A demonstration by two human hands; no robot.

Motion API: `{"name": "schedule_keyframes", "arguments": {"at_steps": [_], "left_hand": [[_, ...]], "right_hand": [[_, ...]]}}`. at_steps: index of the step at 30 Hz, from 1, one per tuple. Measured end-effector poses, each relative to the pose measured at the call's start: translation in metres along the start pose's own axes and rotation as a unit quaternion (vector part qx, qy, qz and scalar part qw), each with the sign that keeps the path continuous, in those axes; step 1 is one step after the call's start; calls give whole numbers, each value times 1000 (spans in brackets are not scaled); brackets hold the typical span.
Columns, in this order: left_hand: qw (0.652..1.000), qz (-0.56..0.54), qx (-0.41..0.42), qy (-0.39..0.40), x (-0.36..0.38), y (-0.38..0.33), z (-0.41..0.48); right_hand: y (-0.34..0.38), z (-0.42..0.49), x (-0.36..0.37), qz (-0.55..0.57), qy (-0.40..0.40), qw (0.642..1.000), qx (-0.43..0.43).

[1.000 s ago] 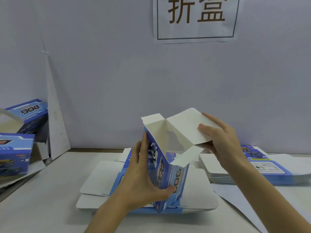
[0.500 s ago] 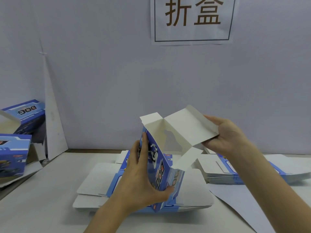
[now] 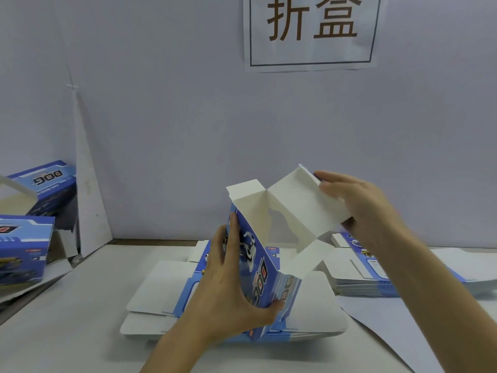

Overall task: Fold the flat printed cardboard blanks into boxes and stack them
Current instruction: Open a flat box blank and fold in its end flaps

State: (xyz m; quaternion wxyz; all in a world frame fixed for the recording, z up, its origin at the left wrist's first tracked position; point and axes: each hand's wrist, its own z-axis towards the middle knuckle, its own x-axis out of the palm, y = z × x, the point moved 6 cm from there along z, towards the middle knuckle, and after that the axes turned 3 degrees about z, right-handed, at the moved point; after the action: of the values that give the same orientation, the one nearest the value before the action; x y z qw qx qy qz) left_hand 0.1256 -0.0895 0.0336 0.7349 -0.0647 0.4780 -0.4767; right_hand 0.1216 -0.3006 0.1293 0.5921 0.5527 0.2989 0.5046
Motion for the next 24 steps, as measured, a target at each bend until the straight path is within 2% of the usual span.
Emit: {"name": "schedule_keyframes", "arguments": {"at_steps": [3,5,6,8,10,11,13,15,17,20,22,24], "left_hand": [[993,-81,-47,-78,-14,5,2],[973,-156,-77,-150,-23,10,3],[961,-199,-93,-169,-24,13,4],[939,-256,-134,-184,-23,18,6],[926,-283,-173,-182,-24,18,6],[921,-293,-184,-179,-23,17,6],[911,-330,-180,-171,-21,10,6],[907,-355,-160,-158,-22,-3,4],[926,-321,-134,-147,-26,-9,4],[942,-290,-125,-111,-29,-10,6],[944,-290,-133,-87,-23,-10,6],[948,-277,-130,-92,-20,-12,4]], "right_hand": [[15,-5,-2,1,-19,999,-40],[18,-18,-2,-63,-11,995,-82],[17,-28,1,-95,21,990,-103],[2,-48,12,-185,134,968,-103],[-24,-68,26,-297,239,922,-69],[-36,-74,32,-330,262,905,-56],[-54,-81,42,-339,260,901,-75],[-54,-77,41,-325,183,917,-142],[-49,-66,31,-223,137,953,-151],[-55,-58,20,-75,170,980,-65],[-61,-58,17,-46,199,979,-20],[-63,-59,16,-57,208,976,-16]]}}
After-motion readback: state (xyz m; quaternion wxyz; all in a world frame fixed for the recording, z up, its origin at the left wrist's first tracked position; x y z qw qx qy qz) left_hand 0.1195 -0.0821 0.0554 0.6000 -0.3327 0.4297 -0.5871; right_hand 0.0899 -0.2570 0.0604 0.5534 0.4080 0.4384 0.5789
